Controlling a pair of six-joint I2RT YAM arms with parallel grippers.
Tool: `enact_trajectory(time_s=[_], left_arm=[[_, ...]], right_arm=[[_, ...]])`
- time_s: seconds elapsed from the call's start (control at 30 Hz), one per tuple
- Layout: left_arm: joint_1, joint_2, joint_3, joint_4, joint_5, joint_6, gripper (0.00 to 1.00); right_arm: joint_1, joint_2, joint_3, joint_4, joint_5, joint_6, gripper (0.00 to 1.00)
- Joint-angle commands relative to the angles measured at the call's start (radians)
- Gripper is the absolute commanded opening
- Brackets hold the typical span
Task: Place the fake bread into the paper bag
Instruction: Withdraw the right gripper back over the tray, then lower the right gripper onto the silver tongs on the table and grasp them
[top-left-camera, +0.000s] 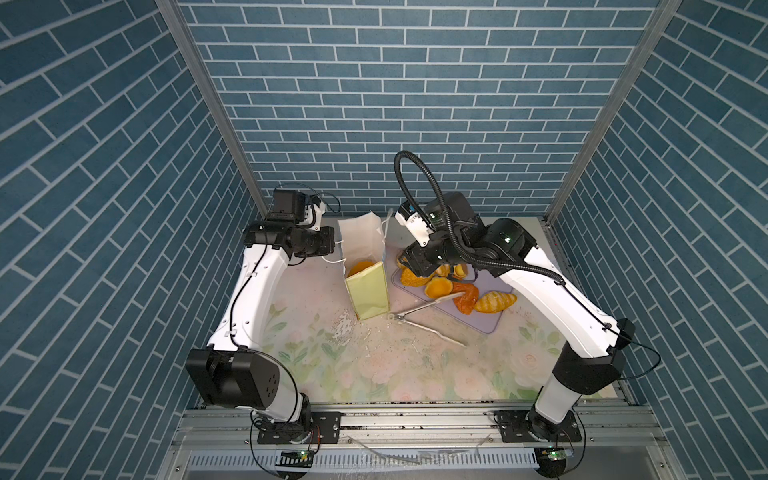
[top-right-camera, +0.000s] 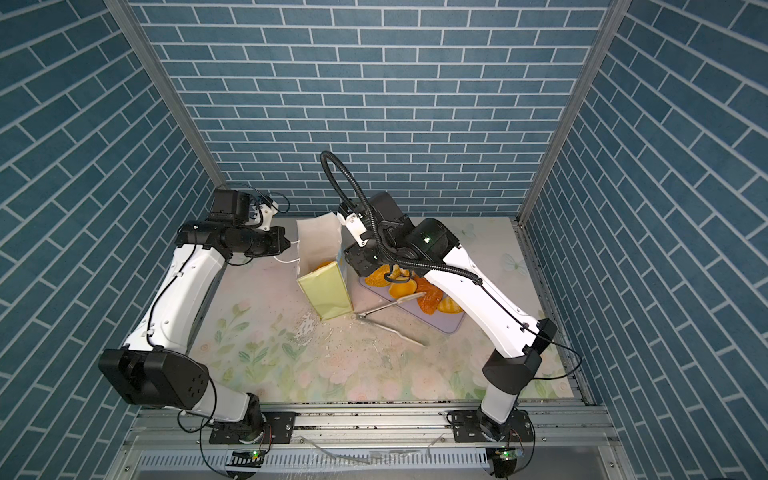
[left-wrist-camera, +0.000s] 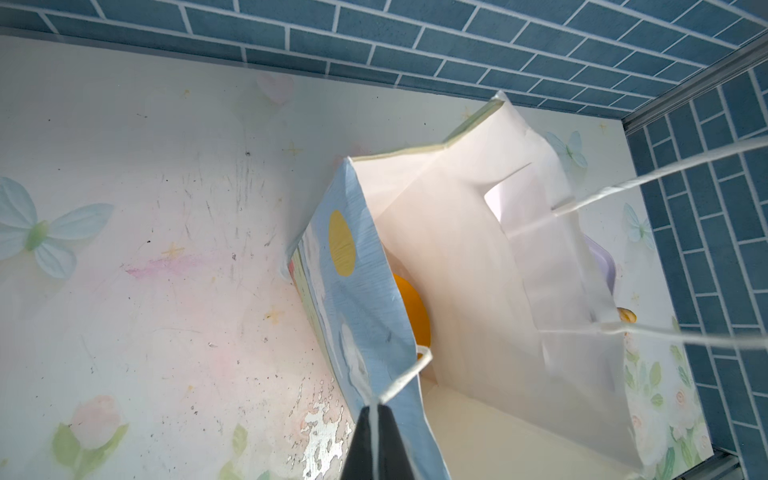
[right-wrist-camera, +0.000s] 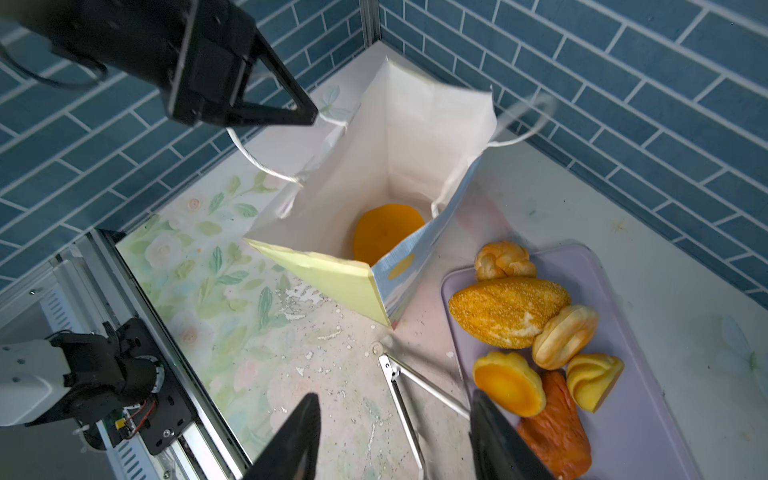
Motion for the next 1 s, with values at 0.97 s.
enact_trajectory(time_s=[0.97], left_arm=[[0.024, -0.057, -0.028, 0.004, -0.018, 0.030, 0.00]], right_arm=[[-0.173, -0.005, -0.723, 0.106, -0.103, 0.035, 0.73]])
